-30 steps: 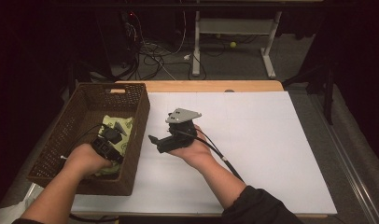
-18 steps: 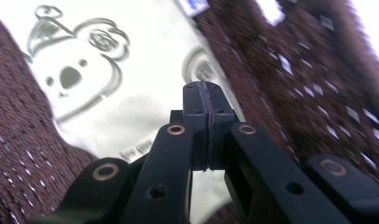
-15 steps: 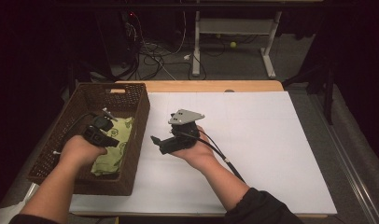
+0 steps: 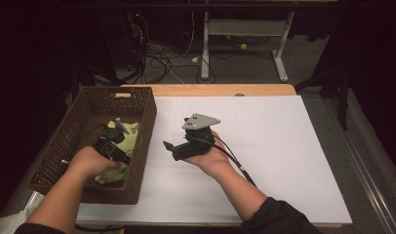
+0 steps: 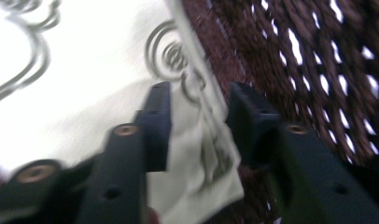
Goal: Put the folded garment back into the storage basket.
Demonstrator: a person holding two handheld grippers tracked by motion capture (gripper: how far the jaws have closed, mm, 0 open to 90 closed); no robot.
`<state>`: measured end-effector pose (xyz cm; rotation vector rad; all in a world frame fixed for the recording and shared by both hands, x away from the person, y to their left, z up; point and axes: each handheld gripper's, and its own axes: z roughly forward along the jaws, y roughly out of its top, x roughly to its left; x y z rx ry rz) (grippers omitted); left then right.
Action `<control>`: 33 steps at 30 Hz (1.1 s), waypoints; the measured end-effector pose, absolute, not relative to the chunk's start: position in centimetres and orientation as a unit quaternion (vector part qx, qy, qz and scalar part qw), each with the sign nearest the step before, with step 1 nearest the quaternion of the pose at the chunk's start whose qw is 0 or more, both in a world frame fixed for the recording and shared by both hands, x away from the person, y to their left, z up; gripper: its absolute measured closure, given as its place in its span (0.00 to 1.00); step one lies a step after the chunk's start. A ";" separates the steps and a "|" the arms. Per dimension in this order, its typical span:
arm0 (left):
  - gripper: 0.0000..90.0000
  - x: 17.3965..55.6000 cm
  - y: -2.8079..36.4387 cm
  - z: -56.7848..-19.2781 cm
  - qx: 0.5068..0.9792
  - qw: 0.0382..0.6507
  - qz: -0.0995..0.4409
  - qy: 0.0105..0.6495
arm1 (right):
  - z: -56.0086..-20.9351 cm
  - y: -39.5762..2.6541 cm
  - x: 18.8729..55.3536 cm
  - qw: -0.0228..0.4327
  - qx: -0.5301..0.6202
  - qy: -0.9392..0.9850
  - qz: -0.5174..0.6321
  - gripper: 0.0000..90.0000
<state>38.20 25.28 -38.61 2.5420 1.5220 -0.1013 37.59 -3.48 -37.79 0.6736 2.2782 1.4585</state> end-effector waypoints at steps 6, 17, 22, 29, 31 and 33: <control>0.40 37.3 25.9 -37.1 0.852 0.059 -0.045 0.518 | -37.6 -4.6 36.6 0.180 0.241 0.799 0.520 0.01; 0.11 36.6 26.9 -35.3 0.838 0.052 -0.035 0.542 | -39.3 -9.7 34.3 0.187 0.261 0.792 0.520 0.00; 0.00 36.6 26.3 -35.0 0.837 0.031 -0.039 0.544 | -40.1 -12.2 33.5 0.193 0.271 0.787 0.519 0.00; 0.00 37.0 24.6 -33.7 0.838 0.019 -0.030 0.544 | -41.9 -17.0 32.0 0.219 0.285 0.784 0.507 0.00; 0.00 37.2 24.1 -33.3 0.839 0.016 -0.031 0.542 | -42.4 -18.0 31.7 0.223 0.289 0.784 0.502 0.00; 0.00 37.4 23.5 -32.8 0.839 0.021 -0.026 0.544 | -42.8 -19.0 31.4 0.227 0.296 0.781 0.501 0.00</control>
